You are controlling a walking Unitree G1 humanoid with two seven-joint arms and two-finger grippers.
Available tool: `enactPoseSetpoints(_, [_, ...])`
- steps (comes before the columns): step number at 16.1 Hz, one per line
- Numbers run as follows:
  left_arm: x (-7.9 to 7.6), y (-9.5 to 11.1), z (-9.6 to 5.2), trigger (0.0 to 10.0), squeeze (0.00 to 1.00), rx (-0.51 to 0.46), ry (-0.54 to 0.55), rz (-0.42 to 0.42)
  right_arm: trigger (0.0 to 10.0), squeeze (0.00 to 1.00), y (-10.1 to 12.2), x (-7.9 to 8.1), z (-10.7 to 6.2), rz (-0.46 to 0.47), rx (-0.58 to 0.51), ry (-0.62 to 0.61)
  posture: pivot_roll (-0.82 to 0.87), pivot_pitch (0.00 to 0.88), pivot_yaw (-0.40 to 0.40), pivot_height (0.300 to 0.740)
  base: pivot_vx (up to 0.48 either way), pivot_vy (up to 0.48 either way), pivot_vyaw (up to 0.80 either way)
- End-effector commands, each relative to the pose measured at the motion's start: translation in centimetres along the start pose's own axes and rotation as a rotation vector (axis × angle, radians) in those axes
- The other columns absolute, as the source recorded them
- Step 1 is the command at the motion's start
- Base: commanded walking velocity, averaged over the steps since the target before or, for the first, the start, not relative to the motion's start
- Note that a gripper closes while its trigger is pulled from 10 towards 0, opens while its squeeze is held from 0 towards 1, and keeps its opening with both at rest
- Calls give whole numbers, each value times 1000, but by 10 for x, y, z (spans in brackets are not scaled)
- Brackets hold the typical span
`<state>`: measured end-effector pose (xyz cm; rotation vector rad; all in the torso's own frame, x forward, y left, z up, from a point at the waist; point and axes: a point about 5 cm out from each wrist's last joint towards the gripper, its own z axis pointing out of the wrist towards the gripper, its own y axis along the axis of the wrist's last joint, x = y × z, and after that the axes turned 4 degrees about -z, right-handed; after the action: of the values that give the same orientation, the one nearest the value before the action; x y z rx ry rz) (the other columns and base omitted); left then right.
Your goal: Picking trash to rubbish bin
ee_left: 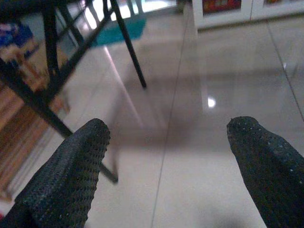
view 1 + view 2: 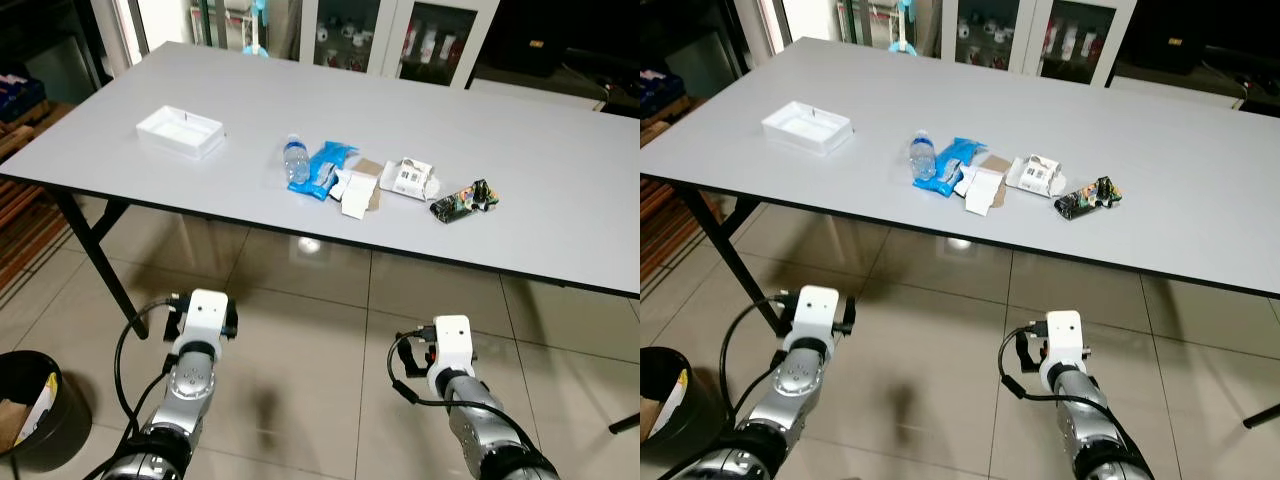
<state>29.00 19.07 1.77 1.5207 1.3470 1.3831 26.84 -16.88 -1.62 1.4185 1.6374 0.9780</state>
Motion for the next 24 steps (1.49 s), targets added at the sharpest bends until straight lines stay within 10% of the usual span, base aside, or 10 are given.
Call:
enactPoseSetpoints(1, [3,6,-2,10000,0,-53,14,10,10000,0,11,-9,-1,-14,-76,-45,-3,37,-86,740,0,0,0])
enactPoseSetpoints(11, [-3,144,2,10000,0,-536,-66,-68,10000,0,162,-22,-7,-26,-614,-198,4,0,-86,740,0,0,0])
enactPoseSetpoints(19, [-13,155,32,10000,0,-410,-85,-110,10000,0,170,13,7,30,-548,-119,1,0,-93,740,0,0,0])
enactPoseSetpoints(24, [-14,156,30,10000,0,-434,-93,-101,10000,0,192,-4,8,26,-594,-176,12,0,-103,740,0,0,0])
